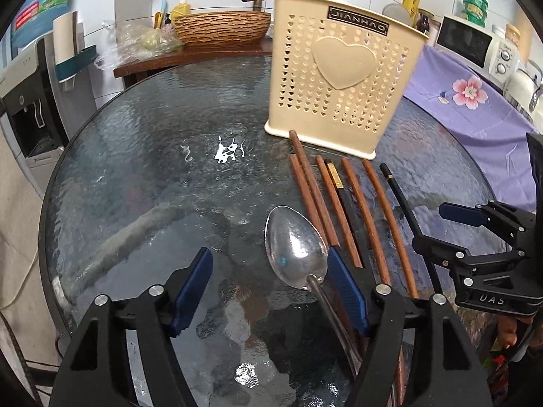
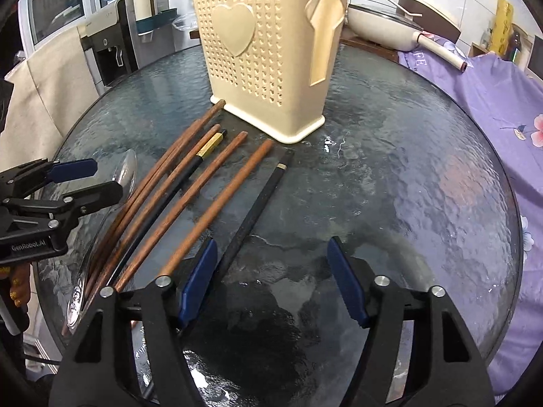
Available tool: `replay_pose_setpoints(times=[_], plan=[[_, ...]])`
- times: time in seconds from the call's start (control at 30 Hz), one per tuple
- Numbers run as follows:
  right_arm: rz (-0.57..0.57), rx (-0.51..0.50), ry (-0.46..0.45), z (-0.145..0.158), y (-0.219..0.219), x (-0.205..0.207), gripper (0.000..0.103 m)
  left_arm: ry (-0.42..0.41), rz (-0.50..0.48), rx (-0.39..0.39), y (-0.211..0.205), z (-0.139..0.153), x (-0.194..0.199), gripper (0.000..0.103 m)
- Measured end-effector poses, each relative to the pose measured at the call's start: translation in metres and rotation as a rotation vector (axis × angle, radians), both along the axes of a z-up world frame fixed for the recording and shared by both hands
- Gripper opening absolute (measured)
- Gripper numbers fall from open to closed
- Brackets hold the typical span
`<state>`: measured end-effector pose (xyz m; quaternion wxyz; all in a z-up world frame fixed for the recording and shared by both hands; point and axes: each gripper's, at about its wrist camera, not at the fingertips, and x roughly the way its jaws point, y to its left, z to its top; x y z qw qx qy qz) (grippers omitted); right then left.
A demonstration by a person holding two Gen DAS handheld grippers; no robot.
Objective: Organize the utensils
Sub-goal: 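Move the left tool back down to the steel spoon on the table, then close the left tool on the steel spoon's handle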
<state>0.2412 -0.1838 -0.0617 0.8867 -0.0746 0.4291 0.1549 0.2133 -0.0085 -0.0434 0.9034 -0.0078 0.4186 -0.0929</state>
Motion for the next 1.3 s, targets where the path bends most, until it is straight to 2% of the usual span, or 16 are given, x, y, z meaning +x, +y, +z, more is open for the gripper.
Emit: replay_pose_setpoints(times=[0.23, 0.63, 0.9, 1.0, 1.1, 1.3], plan=[[-0.008, 0.005, 0.002, 0.001, 0.006, 0.003, 0.061, 0.005, 0.006, 0.039, -0.009, 0.000, 0.003, 0.056], [-0.010, 0.008, -0.005, 0.000, 0.006, 0.004, 0.061, 0.015, 0.070, 0.011, -0.011, -0.002, 0.005, 0.053], [-0.010, 0.010, -0.011, 0.000, 0.004, 0.005, 0.061, 0.012, 0.078, 0.039, -0.006, -0.003, 0.004, 0.048], [-0.009, 0.011, -0.011, 0.000, 0.004, 0.005, 0.061, 0.015, 0.066, 0.035, -0.003, -0.002, 0.010, 0.040], [-0.011, 0.011, -0.012, 0.000, 0.005, 0.004, 0.061, 0.010, 0.058, 0.064, 0.001, -0.003, 0.019, 0.030], [-0.012, 0.012, -0.014, 0.000, 0.004, 0.004, 0.061, 0.015, 0.000, 0.051, 0.005, -0.002, 0.040, 0.014]])
